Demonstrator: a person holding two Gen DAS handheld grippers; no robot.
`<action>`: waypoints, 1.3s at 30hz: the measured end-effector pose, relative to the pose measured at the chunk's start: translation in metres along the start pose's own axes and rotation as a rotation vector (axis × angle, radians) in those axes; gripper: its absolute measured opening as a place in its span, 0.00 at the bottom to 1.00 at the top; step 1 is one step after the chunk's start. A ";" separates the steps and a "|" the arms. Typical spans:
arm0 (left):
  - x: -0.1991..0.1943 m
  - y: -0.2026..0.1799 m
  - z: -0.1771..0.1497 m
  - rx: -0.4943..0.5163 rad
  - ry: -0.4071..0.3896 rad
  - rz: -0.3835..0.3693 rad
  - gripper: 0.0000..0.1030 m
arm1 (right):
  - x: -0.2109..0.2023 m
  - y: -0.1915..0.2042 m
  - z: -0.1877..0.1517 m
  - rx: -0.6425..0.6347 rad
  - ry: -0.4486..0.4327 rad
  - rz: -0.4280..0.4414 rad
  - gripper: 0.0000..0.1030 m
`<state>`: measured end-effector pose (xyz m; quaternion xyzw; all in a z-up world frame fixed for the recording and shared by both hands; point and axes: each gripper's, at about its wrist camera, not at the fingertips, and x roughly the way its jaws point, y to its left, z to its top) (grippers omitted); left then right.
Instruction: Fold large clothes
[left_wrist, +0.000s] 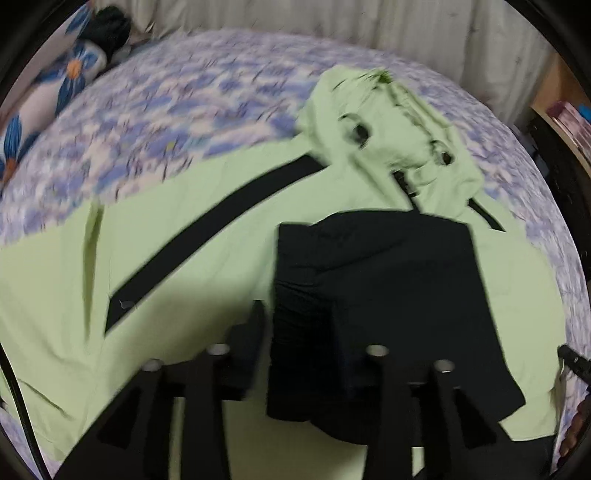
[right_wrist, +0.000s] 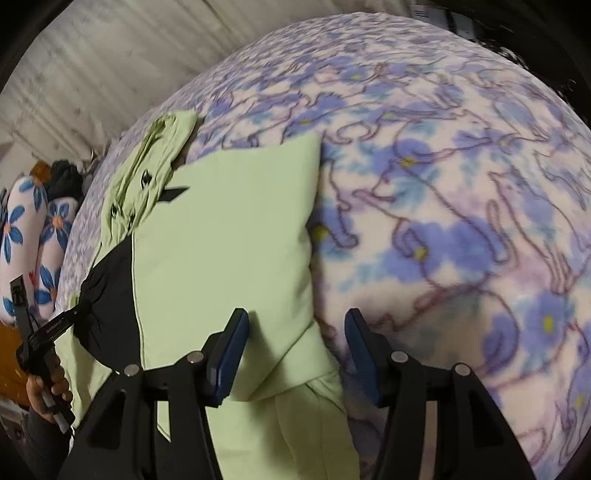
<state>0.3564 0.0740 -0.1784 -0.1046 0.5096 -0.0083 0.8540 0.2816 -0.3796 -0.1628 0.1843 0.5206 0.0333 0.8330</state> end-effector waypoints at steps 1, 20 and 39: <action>0.002 0.005 -0.001 -0.019 0.006 -0.020 0.45 | 0.003 0.001 0.000 -0.003 0.008 0.000 0.53; -0.001 0.020 0.011 -0.076 0.012 -0.050 0.55 | -0.010 0.004 0.023 -0.039 -0.034 0.010 0.48; 0.013 -0.022 0.026 0.048 -0.054 0.043 0.24 | 0.051 0.005 0.102 -0.064 -0.089 -0.131 0.02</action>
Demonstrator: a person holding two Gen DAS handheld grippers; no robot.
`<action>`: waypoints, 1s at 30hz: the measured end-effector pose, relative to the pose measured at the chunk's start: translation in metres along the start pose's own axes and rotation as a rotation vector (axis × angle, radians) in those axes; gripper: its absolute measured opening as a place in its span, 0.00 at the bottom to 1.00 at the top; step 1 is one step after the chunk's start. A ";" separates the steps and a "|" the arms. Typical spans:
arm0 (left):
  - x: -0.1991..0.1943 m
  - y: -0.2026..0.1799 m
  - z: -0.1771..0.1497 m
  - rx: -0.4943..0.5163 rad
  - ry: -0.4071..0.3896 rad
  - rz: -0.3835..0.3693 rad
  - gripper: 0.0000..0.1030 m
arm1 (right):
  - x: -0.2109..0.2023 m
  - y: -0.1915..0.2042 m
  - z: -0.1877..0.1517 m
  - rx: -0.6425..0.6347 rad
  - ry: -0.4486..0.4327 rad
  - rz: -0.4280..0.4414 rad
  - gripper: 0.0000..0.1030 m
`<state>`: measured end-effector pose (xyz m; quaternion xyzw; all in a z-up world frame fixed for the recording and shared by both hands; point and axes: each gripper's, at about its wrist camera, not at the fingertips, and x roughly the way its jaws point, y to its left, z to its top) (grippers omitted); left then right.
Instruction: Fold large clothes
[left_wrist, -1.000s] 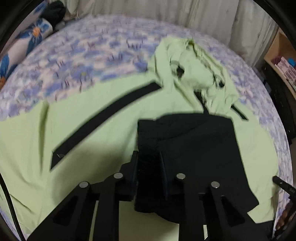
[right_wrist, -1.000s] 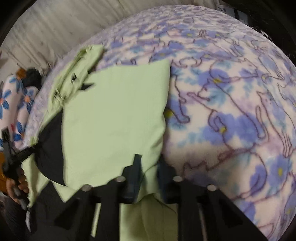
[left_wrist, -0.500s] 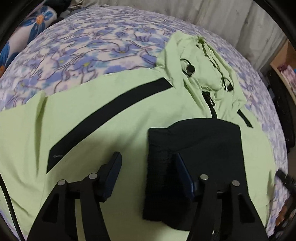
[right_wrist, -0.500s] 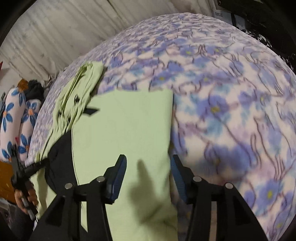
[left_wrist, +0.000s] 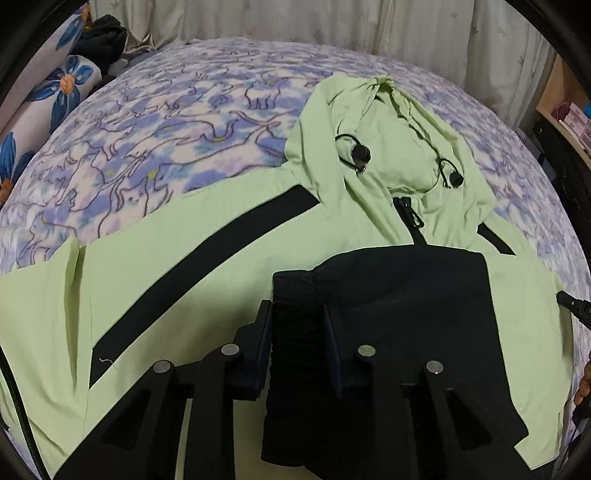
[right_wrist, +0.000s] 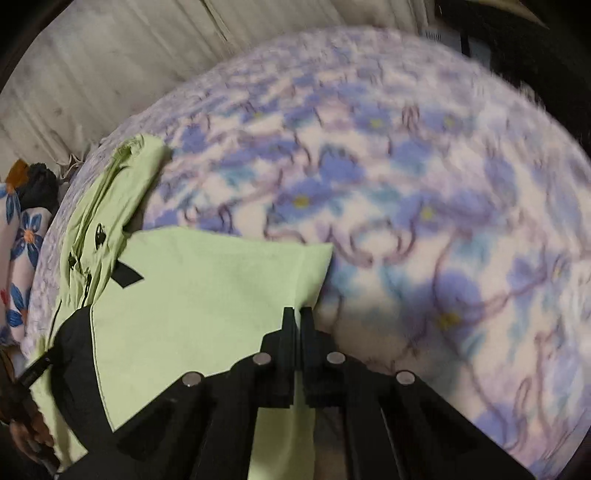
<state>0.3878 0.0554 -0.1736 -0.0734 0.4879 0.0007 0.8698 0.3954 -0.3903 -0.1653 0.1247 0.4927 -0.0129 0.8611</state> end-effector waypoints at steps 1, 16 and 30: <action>0.003 -0.001 -0.001 0.006 0.002 0.002 0.24 | 0.006 0.001 -0.001 -0.015 0.014 -0.022 0.02; -0.028 -0.002 -0.005 0.069 -0.075 -0.005 0.29 | -0.034 0.059 -0.016 -0.064 -0.055 -0.043 0.11; 0.012 -0.075 -0.018 0.120 0.040 -0.071 0.30 | 0.014 0.136 -0.039 -0.224 0.032 0.009 0.11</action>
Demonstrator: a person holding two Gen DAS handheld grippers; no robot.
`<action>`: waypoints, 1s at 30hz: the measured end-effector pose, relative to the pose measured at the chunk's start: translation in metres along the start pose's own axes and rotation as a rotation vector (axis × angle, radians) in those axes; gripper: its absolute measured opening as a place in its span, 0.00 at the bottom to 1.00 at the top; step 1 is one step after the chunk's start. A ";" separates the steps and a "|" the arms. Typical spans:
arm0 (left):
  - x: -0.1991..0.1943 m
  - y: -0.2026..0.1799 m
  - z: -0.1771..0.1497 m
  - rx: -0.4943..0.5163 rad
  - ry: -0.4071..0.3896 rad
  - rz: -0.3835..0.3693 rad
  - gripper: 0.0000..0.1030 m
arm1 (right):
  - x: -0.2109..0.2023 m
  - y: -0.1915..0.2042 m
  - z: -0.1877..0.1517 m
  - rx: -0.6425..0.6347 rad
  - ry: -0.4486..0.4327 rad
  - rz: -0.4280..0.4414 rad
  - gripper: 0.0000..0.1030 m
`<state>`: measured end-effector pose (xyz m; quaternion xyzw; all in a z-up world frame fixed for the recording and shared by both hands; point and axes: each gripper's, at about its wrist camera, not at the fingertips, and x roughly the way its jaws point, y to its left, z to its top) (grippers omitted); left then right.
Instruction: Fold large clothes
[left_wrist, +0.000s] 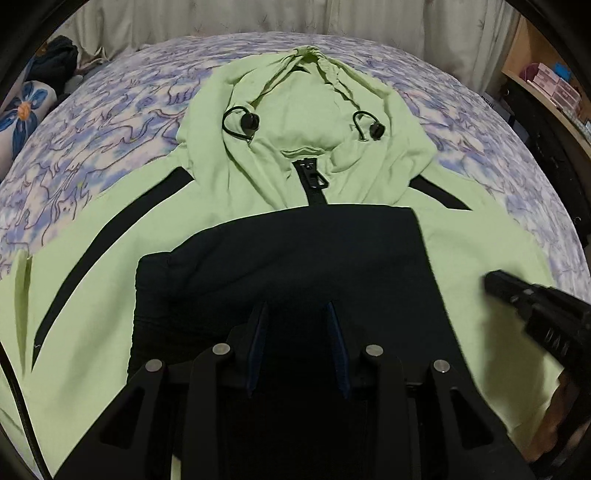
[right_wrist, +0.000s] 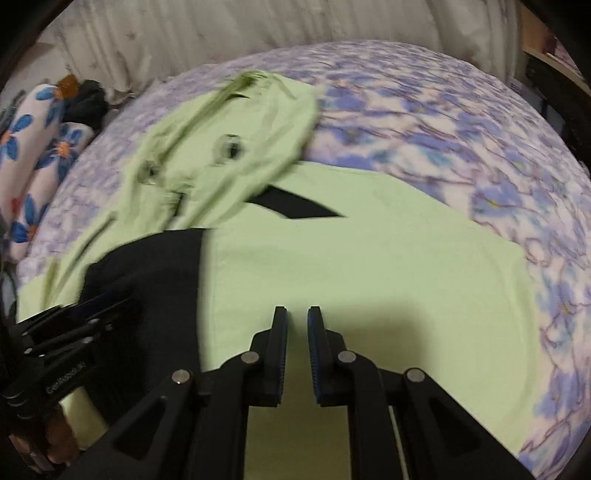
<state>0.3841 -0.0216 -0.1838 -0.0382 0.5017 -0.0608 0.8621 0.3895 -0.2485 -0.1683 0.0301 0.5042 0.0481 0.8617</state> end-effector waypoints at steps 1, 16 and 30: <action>0.000 0.001 0.000 0.004 -0.004 -0.005 0.30 | -0.001 -0.013 -0.001 0.014 -0.004 -0.009 0.10; -0.044 0.008 -0.018 0.010 -0.013 0.060 0.46 | -0.073 -0.108 -0.044 0.241 -0.044 -0.040 0.11; -0.050 -0.014 -0.081 0.023 0.030 0.067 0.63 | -0.075 -0.059 -0.111 0.166 0.016 0.010 0.11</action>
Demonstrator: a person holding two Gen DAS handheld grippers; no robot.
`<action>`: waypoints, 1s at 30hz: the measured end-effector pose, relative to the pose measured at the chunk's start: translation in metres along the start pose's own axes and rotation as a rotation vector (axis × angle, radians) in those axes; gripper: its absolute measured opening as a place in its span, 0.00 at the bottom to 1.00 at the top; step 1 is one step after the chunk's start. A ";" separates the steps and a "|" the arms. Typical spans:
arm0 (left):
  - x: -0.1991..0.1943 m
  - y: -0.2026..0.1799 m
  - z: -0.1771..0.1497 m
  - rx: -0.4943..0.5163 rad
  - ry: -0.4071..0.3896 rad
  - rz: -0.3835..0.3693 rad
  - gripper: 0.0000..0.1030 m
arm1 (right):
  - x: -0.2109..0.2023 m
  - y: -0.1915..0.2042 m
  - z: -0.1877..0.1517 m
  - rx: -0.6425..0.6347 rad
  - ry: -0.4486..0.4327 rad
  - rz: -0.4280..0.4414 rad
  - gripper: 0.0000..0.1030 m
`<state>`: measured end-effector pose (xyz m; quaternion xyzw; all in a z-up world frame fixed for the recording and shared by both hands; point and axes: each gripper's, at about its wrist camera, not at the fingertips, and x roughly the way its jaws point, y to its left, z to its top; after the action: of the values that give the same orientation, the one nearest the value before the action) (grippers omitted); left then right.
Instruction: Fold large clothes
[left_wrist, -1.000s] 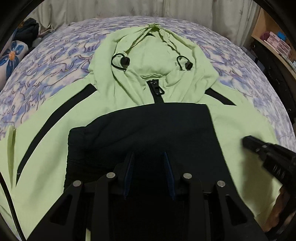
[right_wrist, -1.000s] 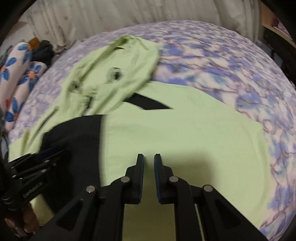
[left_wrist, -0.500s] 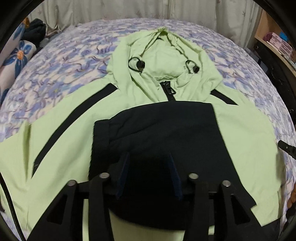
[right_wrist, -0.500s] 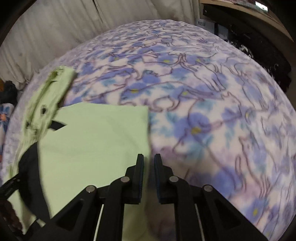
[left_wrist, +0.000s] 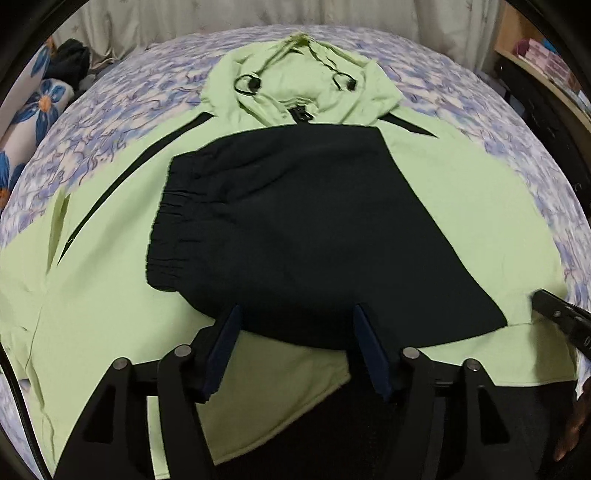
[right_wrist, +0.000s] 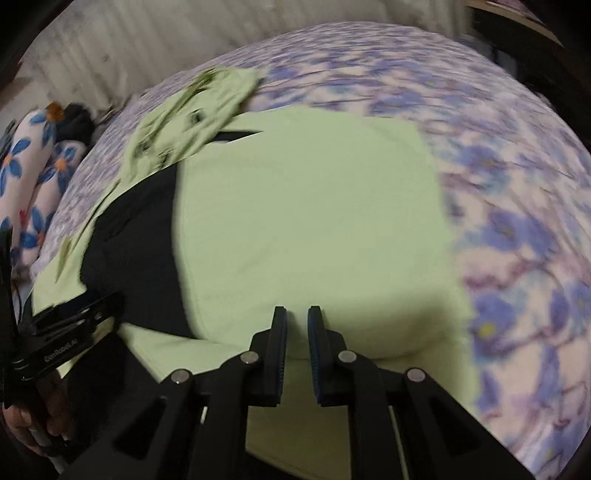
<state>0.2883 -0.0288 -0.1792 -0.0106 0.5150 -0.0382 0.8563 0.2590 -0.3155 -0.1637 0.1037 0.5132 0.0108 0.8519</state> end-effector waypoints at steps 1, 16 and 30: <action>0.000 0.002 -0.001 -0.007 -0.006 0.006 0.63 | -0.002 -0.009 -0.001 0.023 -0.005 -0.009 0.11; -0.074 0.015 -0.050 -0.055 -0.067 0.008 0.63 | -0.068 -0.024 -0.065 0.182 -0.058 0.044 0.11; -0.157 0.046 -0.125 -0.101 -0.091 0.022 0.63 | -0.112 0.058 -0.131 0.049 -0.029 0.126 0.15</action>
<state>0.1073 0.0318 -0.1020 -0.0499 0.4770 -0.0023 0.8775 0.0964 -0.2512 -0.1140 0.1569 0.4934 0.0501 0.8541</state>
